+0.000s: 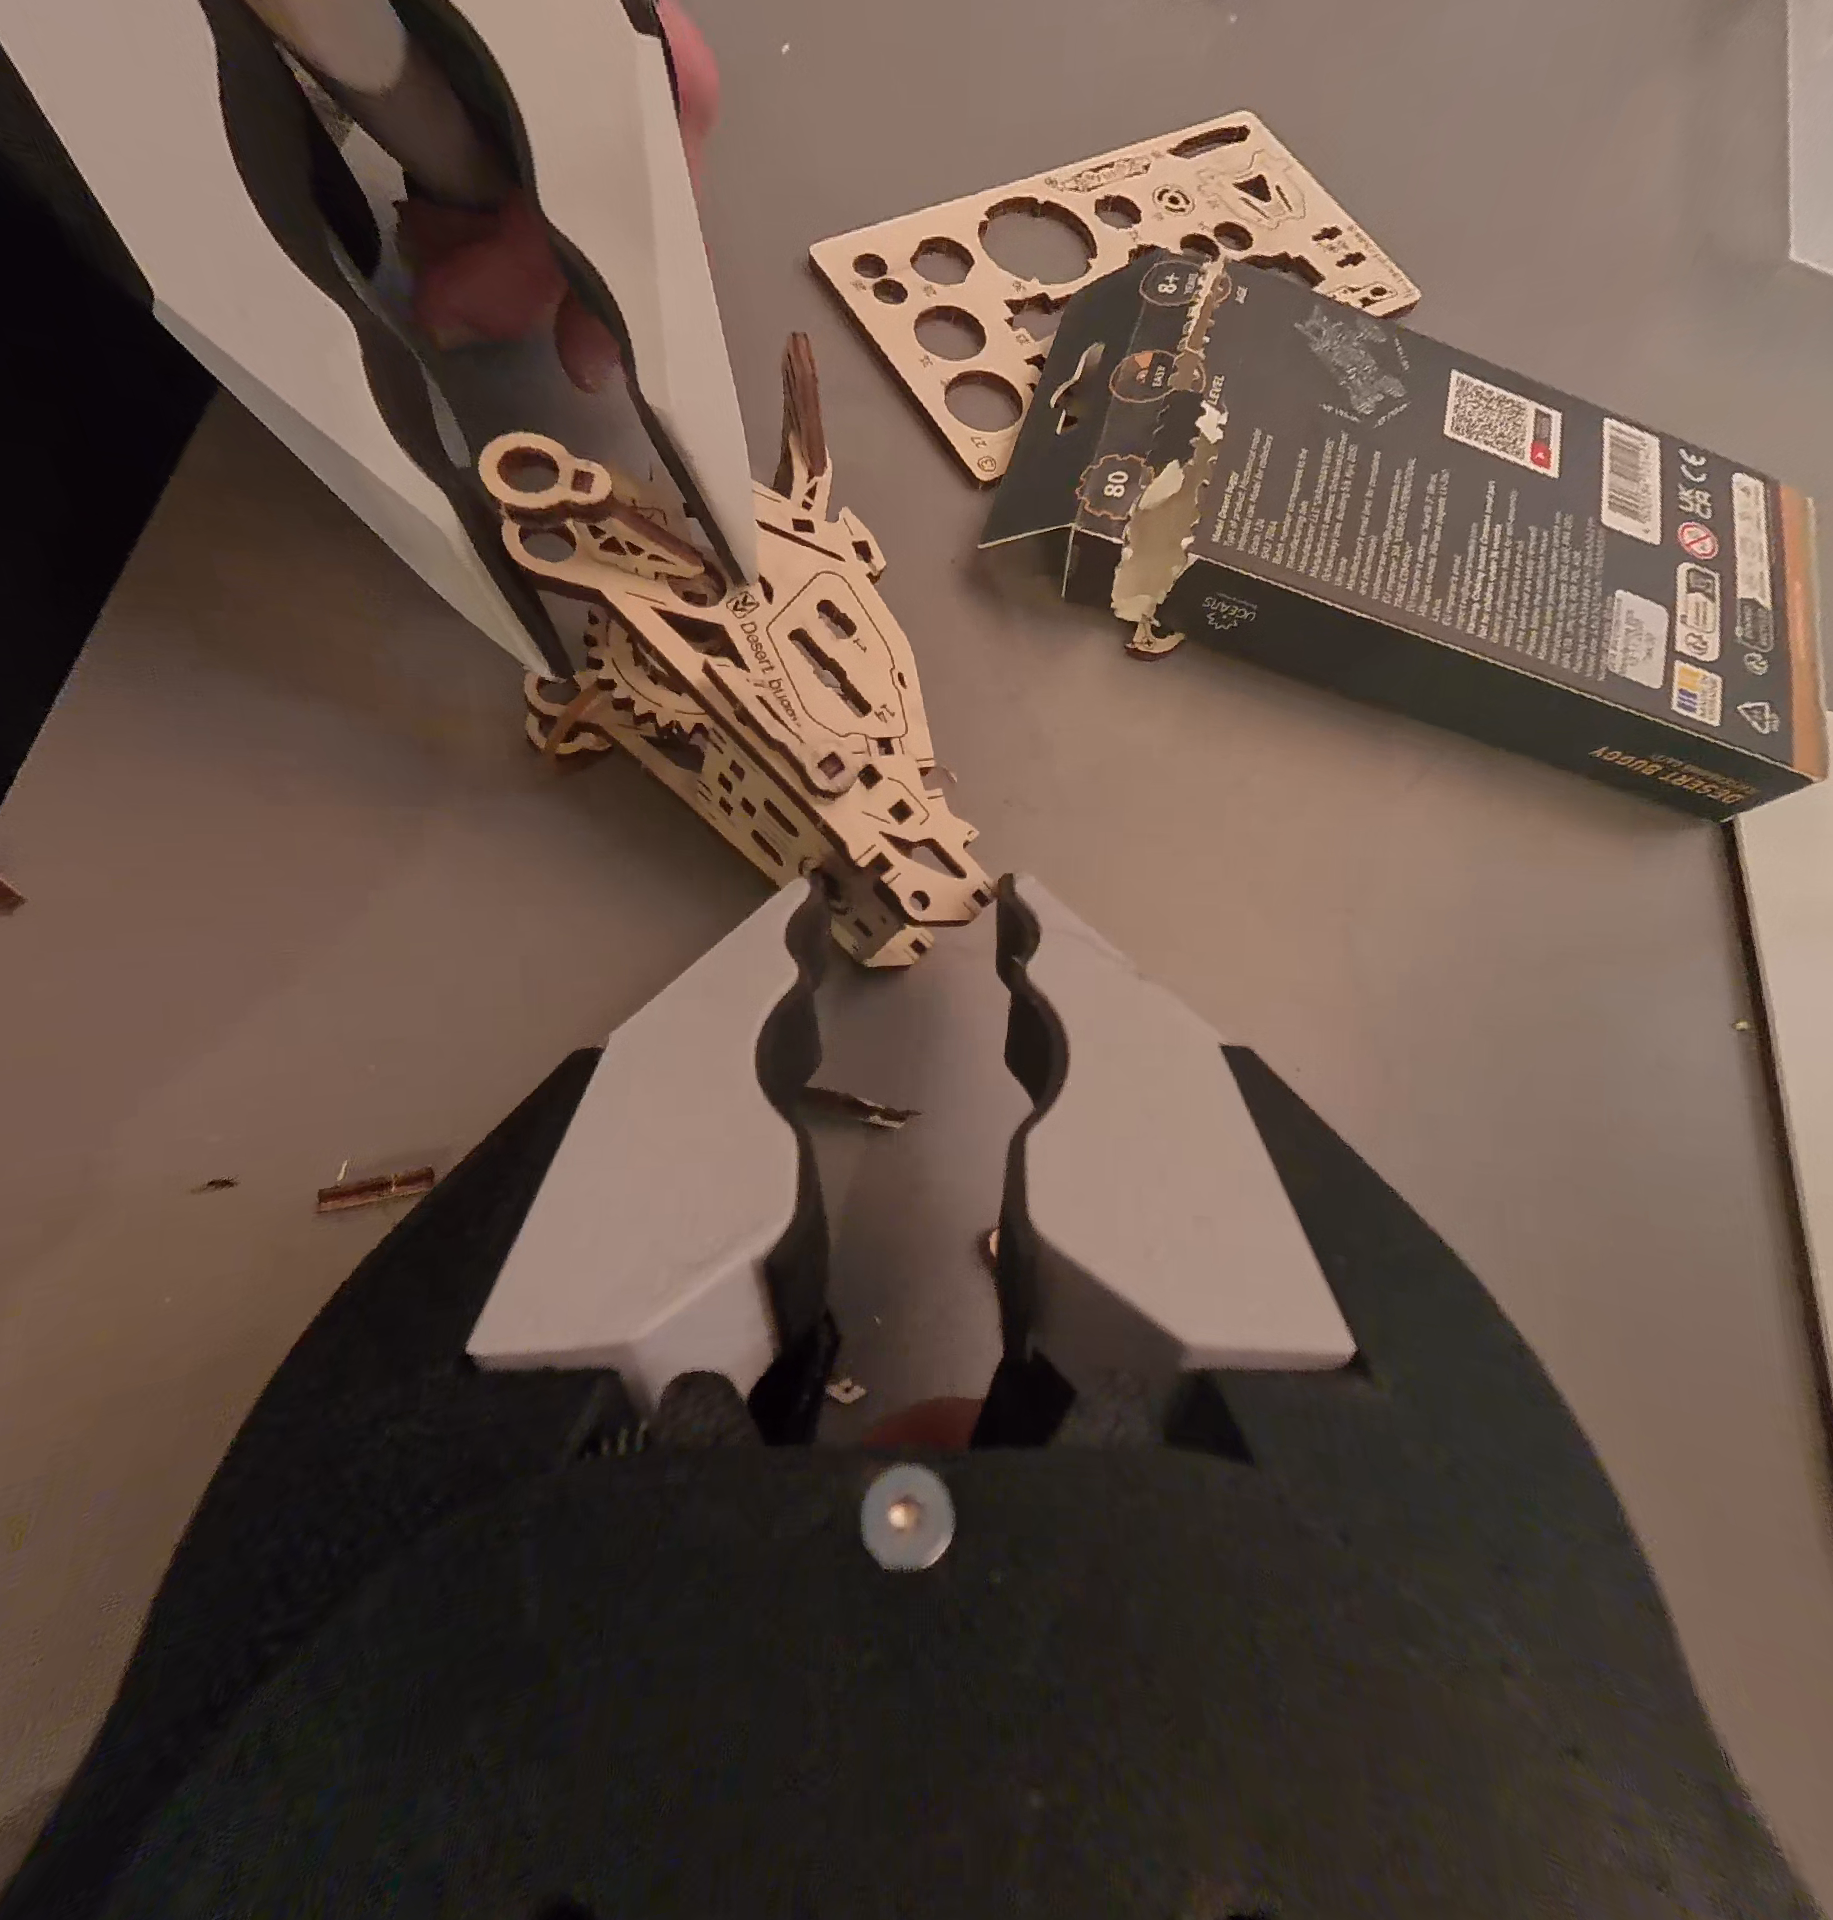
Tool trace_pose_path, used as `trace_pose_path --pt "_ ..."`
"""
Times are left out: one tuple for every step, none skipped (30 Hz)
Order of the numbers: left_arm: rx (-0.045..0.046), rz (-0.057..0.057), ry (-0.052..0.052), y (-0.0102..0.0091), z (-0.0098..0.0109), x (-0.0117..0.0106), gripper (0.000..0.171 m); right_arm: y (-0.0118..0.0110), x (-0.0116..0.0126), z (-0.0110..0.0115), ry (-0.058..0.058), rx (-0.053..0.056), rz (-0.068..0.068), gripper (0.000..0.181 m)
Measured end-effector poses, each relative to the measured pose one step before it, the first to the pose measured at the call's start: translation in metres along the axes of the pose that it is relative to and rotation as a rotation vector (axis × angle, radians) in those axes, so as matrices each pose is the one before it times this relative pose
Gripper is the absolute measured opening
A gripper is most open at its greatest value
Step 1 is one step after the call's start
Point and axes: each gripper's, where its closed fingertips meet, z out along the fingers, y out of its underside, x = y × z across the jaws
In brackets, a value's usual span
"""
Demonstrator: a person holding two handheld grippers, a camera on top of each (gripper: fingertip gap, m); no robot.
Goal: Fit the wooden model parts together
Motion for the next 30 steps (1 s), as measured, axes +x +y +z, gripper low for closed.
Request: trace_pose_path --pt "-0.00084 0.0046 -0.0012 0.00012 -0.00009 -0.00006 0.031 0.00010 -0.00004 0.00000 0.0003 0.0017 -0.0015 0.029" --pt "0.00177 -0.0010 0.0002 0.00014 -0.00005 -0.00007 0.031 0.00006 -0.00011 -0.00020 0.0025 -0.0020 -0.0062 0.028" --pt "0.00259 -0.0034 0.0008 0.00002 0.00000 -0.00014 0.031 -0.00008 0.00003 -0.00020 0.0007 -0.0020 -0.0002 0.028" --pt "0.00164 -0.0026 0.0000 0.00017 0.00002 -0.00016 0.031 -0.00020 -0.00007 0.00026 0.0005 -0.0005 0.0013 0.028" --pt "0.00137 -0.0022 -0.0020 -0.00016 0.00022 -0.00007 0.031 0.00094 -0.00120 0.00072 0.0000 -0.0082 -0.0076 0.030" --pt "0.00202 -0.0012 -0.0013 0.00005 0.00000 -0.00014 0.031 0.00117 -0.00180 0.00095 0.0042 -0.0160 -0.0239 0.036" --pt "-0.00236 -0.0001 0.0022 0.00015 -0.00027 -0.00007 0.031 0.00014 0.00021 0.00078 0.0144 -0.0131 -0.0194 0.037" --pt "-0.00712 0.0070 0.0016 -0.00013 -0.00008 0.00028 0.031 0.00010 0.00076 0.00026 0.0080 -0.0063 -0.0021 0.037" --pt "-0.00643 0.0083 0.0000 -0.00021 0.00005 0.00011 0.031 0.00092 0.00106 -0.00006 -0.0001 -0.0033 0.0129 0.037" --pt "-0.00400 0.0044 0.0007 -0.00012 -0.00013 0.00014 0.031 0.00062 0.00182 -0.00132 0.0024 0.0060 0.0106 0.038" --pt "-0.00417 0.0034 -0.0003 -0.00031 -0.00012 0.00027 0.031 -0.00073 0.00215 -0.00265 0.0039 0.0154 0.0075 0.038" --pt "-0.00392 0.0076 -0.0008 -0.00065 -0.00020 0.00062 0.031 -0.00188 0.00279 -0.00309 0.0064 0.0185 0.0133 0.038" --pt "-0.00658 0.0128 0.0028 -0.00020 0.00004 0.00147 0.034 -0.00268 0.00243 -0.00292 0.0052 0.0193 0.0121 0.039" --pt "-0.00640 0.0141 -0.0008 0.00026 0.00011 0.00105 0.037 -0.00324 0.00068 -0.00240 -0.0005 0.0193 0.0038 0.039" --pt "-0.00345 0.0085 0.0010 -0.00026 -0.00015 0.00136 0.039 -0.00320 -0.00053 -0.00155 -0.0038 0.0173 0.0011 0.037" --pt "-0.00424 0.0005 0.0043 -0.00053 -0.00036 0.00162 0.044 -0.00184 -0.00039 -0.00080 -0.0030 0.0084 0.0039 0.036" --pt "-0.00608 0.0010 -0.0017 -0.00049 -0.00056 0.00048 0.052 -0.00028 0.00061 -0.00049 0.0010 0.0019 0.0053 0.037" --pt "-0.00598 0.0031 -0.0056 -0.00024 -0.00157 -0.00051 0.057 -0.00018 0.00011 -0.00065 -0.0044 0.0043 0.0084 0.037" --pt "-0.00051 0.0010 -0.0037 -0.00070 -0.00298 -0.00076 0.058 -0.00068 -0.00088 -0.00095 -0.0127 0.0085 0.0134 0.037" --pt "0.00791 -0.0119 -0.0024 -0.00175 -0.00423 -0.00171 0.059 -0.00091 -0.00036 -0.00103 -0.0090 0.0098 0.0123 0.036" --pt "0.00541 -0.0209 -0.0087 -0.00135 -0.00479 -0.00388 0.061 -0.00067 0.00103 -0.00154 -0.0016 0.0069 0.0106 0.037" --pt "0.00167 -0.0237 -0.0189 -0.00053 -0.00482 -0.00655 0.063 -0.00178 0.00121 -0.00242 -0.0038 0.0127 0.0156 0.036" --pt "0.00200 -0.0344 -0.0156 0.00002 -0.00460 -0.00735 0.062 -0.00443 0.00082 -0.00323 -0.0133 0.0285 0.0271 0.036" --pt "0.00020 -0.0501 -0.0022 0.00086 -0.00349 -0.00643 0.062 -0.00730 0.00093 -0.00351 -0.0191 0.0428 0.0404 0.035" --pt "-0.01031 -0.0712 0.0036 0.00322 -0.00130 -0.00640 0.062 -0.00820 -0.00028 -0.00269 -0.0301 0.0424 0.0496 0.035" --pt "-0.02696 -0.0801 0.0023 0.00596 0.00083 -0.00669 0.066 -0.00652 -0.00104 -0.00054 -0.0318 0.0264 0.0466 0.035" --pt "-0.01765 -0.0631 0.0139 0.00457 0.00156 -0.00382 0.070 -0.00348 -0.00031 0.00193 -0.0219 0.0018 0.0359 0.036" --pt "-0.01195 -0.0511 0.0069 0.00342 0.00191 -0.00372 0.071 -0.00054 0.00029 0.00395 -0.0141 -0.0178 0.0226 0.039" --pt "-0.00817 -0.0358 -0.0005 0.00224 0.00171 -0.00376 0.071 0.00078 0.00103 0.00521 -0.0064 -0.0257 0.0067 0.041" --pt "0.00643 -0.0264 0.0034 0.00026 0.00103 -0.00206 0.069 0.00327 0.00254 0.00587 0.0034 -0.0390 0.0013 0.041"
